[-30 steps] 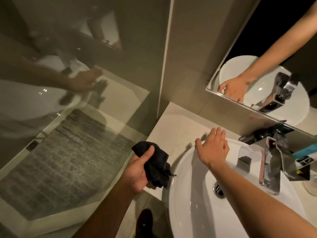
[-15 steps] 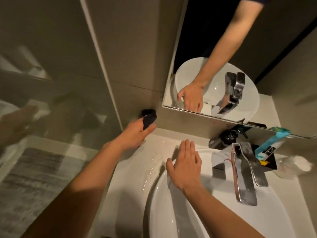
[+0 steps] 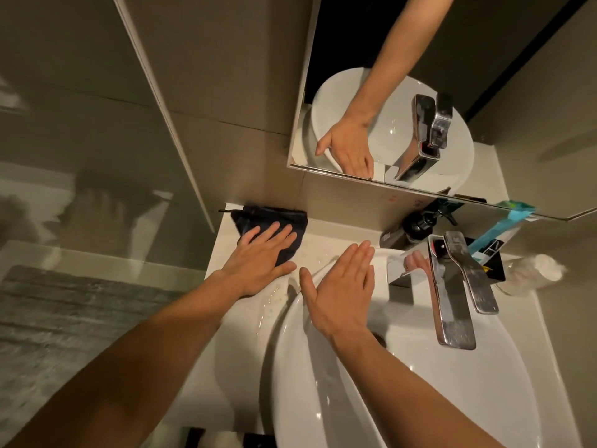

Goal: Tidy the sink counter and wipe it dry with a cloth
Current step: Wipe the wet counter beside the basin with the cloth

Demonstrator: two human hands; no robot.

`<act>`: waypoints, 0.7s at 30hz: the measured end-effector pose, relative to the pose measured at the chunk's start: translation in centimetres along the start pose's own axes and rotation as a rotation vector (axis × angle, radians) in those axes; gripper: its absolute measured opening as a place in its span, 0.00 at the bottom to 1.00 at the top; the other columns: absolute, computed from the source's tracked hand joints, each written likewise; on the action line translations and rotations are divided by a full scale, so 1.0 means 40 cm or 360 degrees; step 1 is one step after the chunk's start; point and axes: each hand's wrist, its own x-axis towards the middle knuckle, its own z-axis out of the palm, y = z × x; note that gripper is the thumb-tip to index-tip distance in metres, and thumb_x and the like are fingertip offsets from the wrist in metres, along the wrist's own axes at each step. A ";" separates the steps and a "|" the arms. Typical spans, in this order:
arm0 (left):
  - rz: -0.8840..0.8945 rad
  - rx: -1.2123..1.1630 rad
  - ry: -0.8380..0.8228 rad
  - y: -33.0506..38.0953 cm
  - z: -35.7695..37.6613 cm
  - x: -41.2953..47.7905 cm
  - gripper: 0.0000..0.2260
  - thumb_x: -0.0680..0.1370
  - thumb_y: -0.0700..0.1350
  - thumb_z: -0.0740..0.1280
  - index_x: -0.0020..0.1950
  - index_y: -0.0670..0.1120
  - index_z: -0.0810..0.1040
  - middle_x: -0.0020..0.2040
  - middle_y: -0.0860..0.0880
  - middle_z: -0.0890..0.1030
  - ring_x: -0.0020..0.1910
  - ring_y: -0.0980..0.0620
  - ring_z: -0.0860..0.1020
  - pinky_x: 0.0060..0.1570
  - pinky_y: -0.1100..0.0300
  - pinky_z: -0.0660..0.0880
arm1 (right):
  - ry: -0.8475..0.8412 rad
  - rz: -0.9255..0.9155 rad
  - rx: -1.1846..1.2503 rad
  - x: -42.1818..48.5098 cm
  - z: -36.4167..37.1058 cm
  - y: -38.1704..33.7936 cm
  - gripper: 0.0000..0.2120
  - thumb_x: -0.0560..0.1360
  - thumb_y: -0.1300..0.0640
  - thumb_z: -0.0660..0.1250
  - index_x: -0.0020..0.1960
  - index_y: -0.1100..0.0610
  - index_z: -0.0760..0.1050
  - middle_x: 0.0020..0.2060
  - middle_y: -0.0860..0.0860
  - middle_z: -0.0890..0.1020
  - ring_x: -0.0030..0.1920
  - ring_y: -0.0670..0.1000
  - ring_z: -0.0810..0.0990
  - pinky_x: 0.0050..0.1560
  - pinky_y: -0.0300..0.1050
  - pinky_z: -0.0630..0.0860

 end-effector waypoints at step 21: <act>-0.0194 -0.0243 0.0102 0.077 0.082 -0.244 0.29 0.84 0.65 0.49 0.83 0.57 0.51 0.83 0.59 0.50 0.82 0.58 0.44 0.80 0.52 0.43 | -0.0276 -0.0184 0.0070 -0.013 -0.031 0.059 0.63 0.67 0.16 0.45 0.79 0.62 0.29 0.79 0.59 0.29 0.79 0.57 0.27 0.79 0.56 0.35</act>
